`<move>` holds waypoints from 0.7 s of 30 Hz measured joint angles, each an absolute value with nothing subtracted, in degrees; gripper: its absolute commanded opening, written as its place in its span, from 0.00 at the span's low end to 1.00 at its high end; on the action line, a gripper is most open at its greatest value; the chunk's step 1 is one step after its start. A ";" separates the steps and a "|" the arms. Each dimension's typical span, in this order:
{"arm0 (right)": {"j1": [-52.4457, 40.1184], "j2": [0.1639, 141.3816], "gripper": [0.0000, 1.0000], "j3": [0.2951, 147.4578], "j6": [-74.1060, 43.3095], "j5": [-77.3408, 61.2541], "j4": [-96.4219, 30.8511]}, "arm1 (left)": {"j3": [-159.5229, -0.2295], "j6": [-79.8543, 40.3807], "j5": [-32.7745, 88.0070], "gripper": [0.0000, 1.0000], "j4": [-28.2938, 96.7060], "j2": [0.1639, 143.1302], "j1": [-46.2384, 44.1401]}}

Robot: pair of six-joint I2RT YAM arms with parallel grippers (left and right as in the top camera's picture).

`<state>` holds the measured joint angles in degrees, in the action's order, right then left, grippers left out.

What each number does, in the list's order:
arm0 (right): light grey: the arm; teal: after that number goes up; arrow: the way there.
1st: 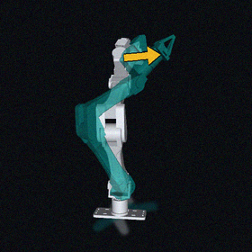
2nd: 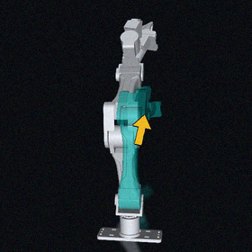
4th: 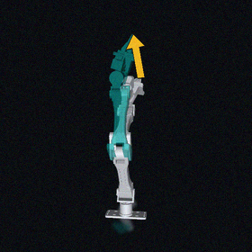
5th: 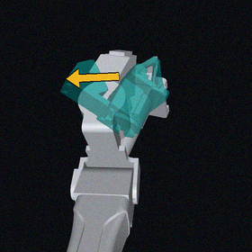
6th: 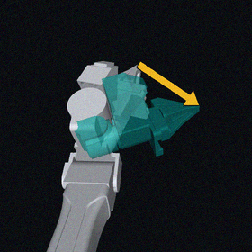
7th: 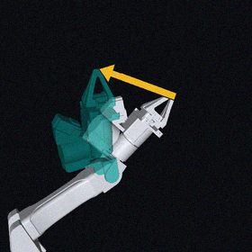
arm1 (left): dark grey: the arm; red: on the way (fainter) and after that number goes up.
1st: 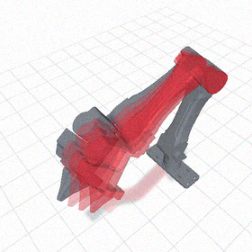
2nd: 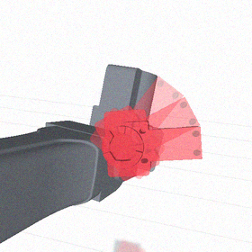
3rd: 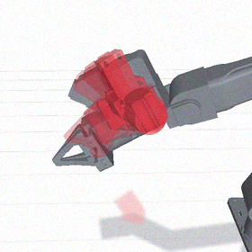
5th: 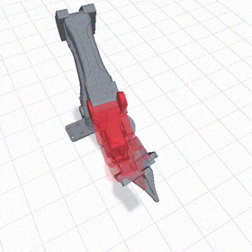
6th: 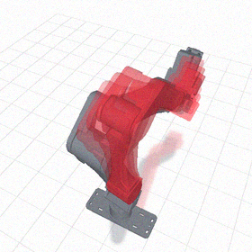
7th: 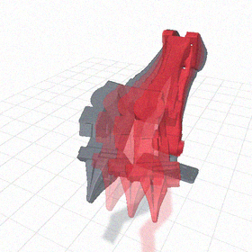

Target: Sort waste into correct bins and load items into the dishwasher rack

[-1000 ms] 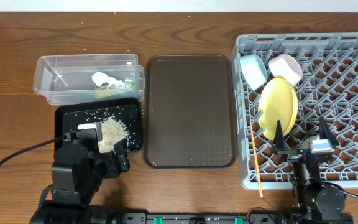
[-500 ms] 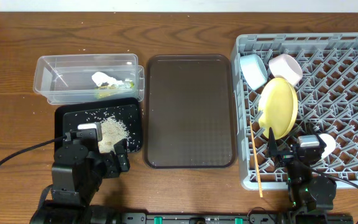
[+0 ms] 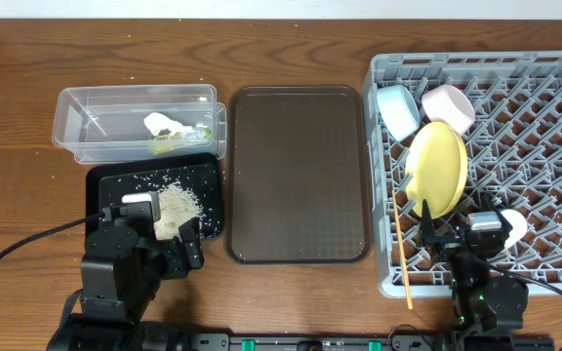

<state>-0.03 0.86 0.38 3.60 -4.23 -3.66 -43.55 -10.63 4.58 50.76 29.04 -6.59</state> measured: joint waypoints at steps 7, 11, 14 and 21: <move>-0.03 0.86 0.99 0.38 3.60 -4.23 -3.66 | -43.55 -10.63 4.58 0.92 50.76 29.04 -6.59; -0.03 0.86 0.99 0.38 3.60 -4.23 -3.66 | -43.55 -10.63 4.58 0.93 50.76 29.04 -6.59; -0.03 0.86 0.99 0.38 3.60 -4.23 -3.66 | -43.55 -10.63 4.58 0.93 50.98 29.04 -6.59; -0.03 0.86 0.99 0.38 3.60 -4.23 -3.66 | -41.01 -10.04 4.51 0.93 47.62 25.74 -6.35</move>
